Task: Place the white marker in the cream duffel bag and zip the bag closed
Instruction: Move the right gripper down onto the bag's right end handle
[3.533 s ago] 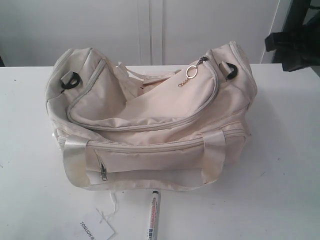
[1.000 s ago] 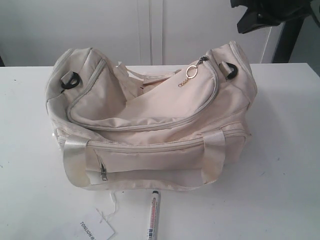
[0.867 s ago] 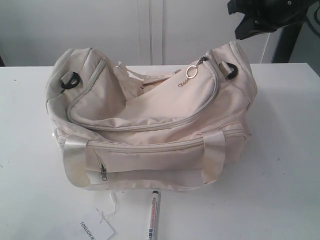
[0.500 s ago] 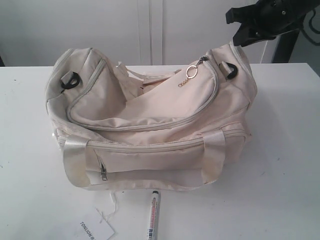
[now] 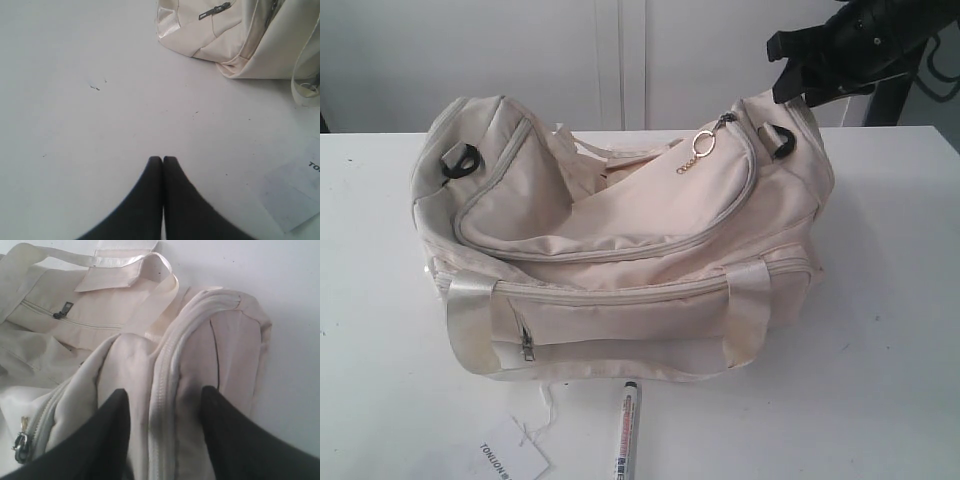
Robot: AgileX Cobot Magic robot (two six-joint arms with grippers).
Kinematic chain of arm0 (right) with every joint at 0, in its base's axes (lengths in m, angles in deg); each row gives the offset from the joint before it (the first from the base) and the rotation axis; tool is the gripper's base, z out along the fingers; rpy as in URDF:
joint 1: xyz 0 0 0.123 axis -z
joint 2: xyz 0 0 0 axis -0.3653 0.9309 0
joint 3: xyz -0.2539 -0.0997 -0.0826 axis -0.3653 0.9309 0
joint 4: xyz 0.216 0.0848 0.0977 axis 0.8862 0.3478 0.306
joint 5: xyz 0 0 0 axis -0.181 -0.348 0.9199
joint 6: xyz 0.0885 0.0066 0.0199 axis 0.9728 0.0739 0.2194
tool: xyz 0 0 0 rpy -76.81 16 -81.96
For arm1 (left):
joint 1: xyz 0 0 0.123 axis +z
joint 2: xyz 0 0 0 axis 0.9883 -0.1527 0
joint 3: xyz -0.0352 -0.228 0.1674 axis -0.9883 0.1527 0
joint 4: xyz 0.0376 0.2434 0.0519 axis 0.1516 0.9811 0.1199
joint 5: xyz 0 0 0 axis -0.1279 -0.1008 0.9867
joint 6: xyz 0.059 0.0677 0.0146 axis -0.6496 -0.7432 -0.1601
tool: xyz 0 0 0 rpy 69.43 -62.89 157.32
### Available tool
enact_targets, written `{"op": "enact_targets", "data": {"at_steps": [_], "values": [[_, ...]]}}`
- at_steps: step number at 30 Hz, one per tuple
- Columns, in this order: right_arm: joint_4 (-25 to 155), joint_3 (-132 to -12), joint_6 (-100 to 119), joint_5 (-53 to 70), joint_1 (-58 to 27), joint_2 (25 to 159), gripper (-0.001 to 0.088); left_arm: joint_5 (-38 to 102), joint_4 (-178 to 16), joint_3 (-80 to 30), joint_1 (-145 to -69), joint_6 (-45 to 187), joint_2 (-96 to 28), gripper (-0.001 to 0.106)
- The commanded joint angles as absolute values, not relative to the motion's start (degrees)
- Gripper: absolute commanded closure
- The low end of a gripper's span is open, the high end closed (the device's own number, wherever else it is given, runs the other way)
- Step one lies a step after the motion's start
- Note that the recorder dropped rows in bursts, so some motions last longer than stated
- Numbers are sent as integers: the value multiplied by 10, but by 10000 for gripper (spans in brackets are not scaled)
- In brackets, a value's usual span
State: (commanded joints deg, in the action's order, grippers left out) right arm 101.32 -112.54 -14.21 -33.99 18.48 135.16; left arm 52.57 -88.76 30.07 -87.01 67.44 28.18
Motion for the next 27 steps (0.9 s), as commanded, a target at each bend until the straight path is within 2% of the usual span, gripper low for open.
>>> {"op": "enact_targets", "data": {"at_steps": [12,14,20,23,27], "values": [[1015,-1123,-133,-365,185,1373,443,526,-888,301,-870,674,282,1053],[1015,-1123,-133,-369,185,1378,501,526,-888,301,-870,674,282,1053],[1016,-1123,-133,-369,185,1388,767,526,-888,301,-870,674,282,1053],[1018,-1123,-133,-369,185,1387,825,526,-888,301,-870,674,282,1053],[1047,-1125,-133,-373,186,1377,838,525,-888,301,-870,673,282,1053]]}}
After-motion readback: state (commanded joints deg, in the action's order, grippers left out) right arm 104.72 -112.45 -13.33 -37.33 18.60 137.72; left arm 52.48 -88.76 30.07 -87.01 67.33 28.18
